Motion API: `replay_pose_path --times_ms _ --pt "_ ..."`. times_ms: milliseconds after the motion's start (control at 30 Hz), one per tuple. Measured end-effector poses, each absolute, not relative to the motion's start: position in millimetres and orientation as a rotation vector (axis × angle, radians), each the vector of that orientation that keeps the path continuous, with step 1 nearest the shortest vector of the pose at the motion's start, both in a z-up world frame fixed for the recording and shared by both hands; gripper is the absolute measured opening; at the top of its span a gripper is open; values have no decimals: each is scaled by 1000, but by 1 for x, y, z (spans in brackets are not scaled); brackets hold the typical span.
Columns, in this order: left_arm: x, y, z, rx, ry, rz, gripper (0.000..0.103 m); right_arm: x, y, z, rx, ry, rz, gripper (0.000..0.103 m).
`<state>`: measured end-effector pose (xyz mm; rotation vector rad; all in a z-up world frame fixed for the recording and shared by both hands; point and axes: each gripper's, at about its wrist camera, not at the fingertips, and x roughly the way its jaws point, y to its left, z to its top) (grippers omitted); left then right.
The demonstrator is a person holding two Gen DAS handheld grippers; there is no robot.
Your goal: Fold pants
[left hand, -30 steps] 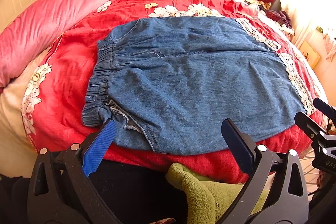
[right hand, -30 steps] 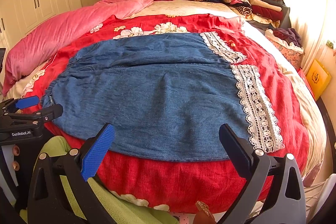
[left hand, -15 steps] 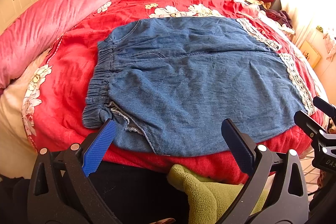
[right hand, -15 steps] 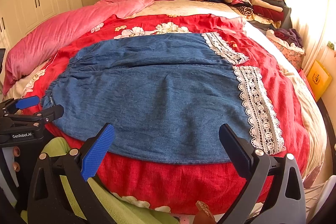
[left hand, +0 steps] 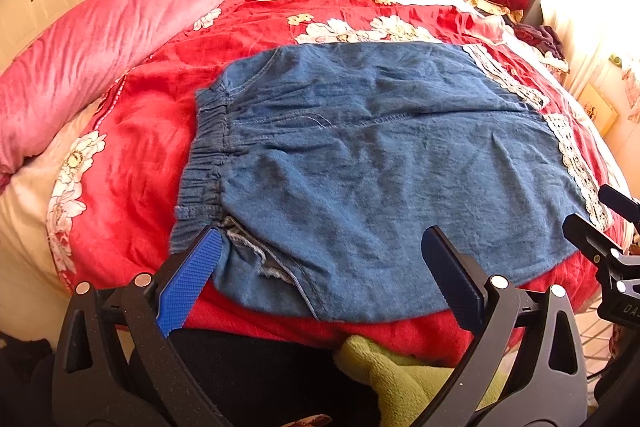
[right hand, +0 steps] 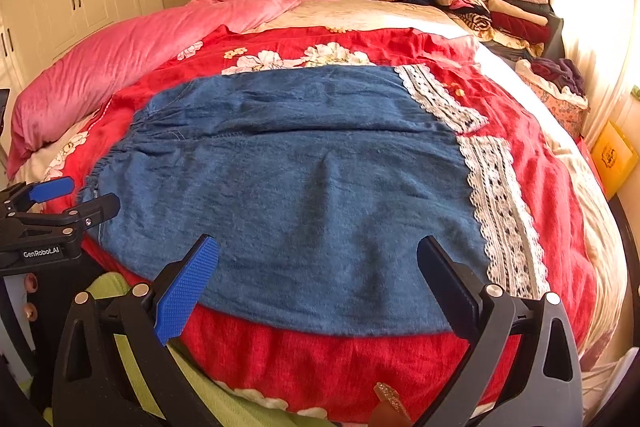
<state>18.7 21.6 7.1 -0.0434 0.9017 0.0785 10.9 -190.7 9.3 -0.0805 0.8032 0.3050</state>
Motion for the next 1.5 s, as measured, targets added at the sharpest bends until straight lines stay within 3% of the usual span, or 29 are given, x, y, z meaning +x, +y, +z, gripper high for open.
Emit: replay_pose_path --times_ms 900,1100,1500 --pt "107 116 23 -91 912 195 94 144 -127 42 -140 734 427 99" --pt "125 140 20 -99 915 217 94 180 -115 39 -130 789 466 99" --pt "169 165 3 -55 957 186 94 236 -65 32 -301 782 496 99"
